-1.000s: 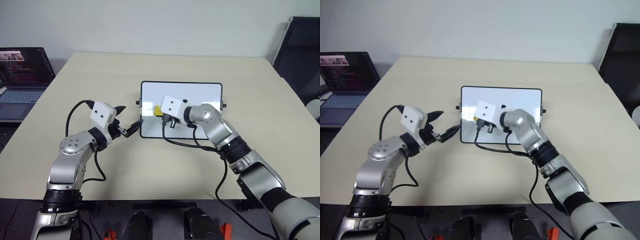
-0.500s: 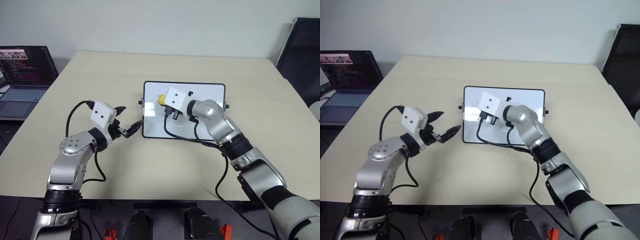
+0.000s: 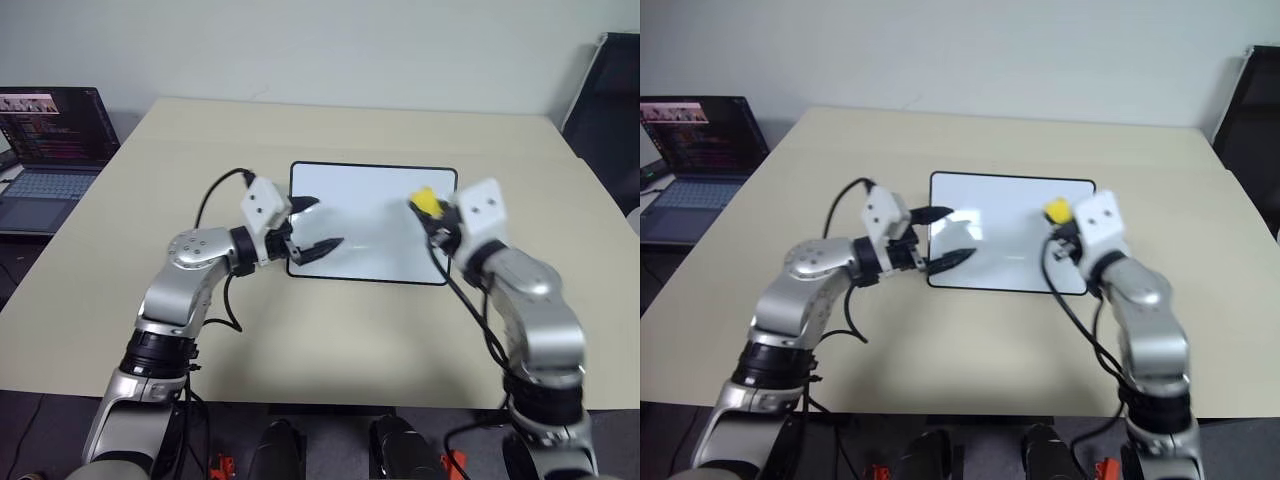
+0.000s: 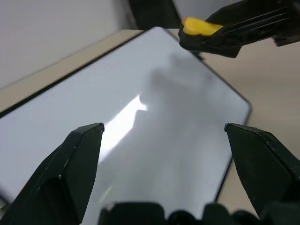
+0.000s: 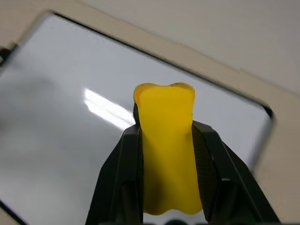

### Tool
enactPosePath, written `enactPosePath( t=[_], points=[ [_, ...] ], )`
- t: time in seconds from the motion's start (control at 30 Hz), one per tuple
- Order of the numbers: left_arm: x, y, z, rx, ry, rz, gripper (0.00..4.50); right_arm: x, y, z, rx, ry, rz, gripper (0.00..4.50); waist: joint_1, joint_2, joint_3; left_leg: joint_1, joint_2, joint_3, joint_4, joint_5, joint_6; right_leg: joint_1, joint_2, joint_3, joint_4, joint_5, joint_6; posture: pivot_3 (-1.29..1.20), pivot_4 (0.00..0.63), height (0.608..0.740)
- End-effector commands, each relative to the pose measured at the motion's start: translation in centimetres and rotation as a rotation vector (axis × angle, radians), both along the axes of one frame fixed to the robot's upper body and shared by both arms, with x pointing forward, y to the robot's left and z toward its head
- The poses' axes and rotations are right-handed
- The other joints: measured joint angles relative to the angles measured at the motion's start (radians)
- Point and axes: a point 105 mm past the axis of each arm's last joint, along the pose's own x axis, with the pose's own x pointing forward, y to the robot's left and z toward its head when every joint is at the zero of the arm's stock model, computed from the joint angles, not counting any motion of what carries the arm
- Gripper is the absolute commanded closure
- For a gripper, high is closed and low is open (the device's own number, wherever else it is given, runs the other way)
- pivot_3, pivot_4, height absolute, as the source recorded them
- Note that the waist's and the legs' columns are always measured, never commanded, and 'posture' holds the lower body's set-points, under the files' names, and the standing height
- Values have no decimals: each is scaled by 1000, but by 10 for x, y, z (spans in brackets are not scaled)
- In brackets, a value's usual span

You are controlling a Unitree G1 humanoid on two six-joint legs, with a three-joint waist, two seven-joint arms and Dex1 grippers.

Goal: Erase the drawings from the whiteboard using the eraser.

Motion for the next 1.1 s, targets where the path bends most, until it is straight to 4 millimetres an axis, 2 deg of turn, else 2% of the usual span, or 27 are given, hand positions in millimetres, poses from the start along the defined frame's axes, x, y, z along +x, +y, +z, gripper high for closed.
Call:
enactPosePath(
  t=[0.03,0.1,0.17,0.23,0.4,0.6,0.67,0.8,0.97,1.1],
  points=[
    [-9,-30,4,33,-1,-170,0,-29,-46,-9,7,45,-194,3416,5,0,0,0,0,0,0,0,0,0,0,0,0,0,0,0,150,740],
    [-12,-48,1,55,10,-256,0,-41,-61,-29,16,126,-256,3416,5,0,0,0,0,0,0,0,0,0,0,0,0,-2,3,0,150,740],
    [-15,-66,0,74,16,-332,0,-46,-69,-43,26,180,-288,3416,1,0,0,0,0,1,1,0,0,0,0,1,0,-5,0,0,150,740],
    [-17,-80,-1,90,14,-394,0,-43,-78,-51,49,193,-335,3416,-7,0,0,1,-1,1,2,0,0,0,0,2,0,-5,-1,0,150,740],
    [-19,-98,-6,115,18,-458,0,-25,-93,-58,75,194,-401,3416,-24,0,0,2,-1,1,4,0,1,1,0,4,0,-3,-1,0,150,740],
    [-22,-110,-12,140,0,-486,0,0,-105,-65,122,194,-429,3416,-22,1,0,1,-1,1,2,0,1,1,0,4,0,-3,0,0,150,740],
    [-22,-111,-12,140,-3,-488,0,6,-105,-66,129,195,-424,3416,-21,1,1,1,-2,1,1,0,1,1,0,4,-1,-1,5,0,150,740],
    [-24,-105,-14,144,3,-479,0,16,-108,-70,136,201,-423,3416,-21,1,1,1,-1,1,0,0,1,1,0,3,0,-1,5,0,150,740],
    [-26,-100,-17,136,18,-457,0,19,-108,-68,154,184,-406,1841,-22,2,1,1,-1,1,0,0,1,1,0,3,0,-1,6,0,150,740],
    [-25,-92,-20,119,34,-408,0,19,-106,-59,156,151,-385,349,-21,2,1,1,-1,0,1,0,1,1,0,3,0,-1,6,0,150,740]
  ],
)
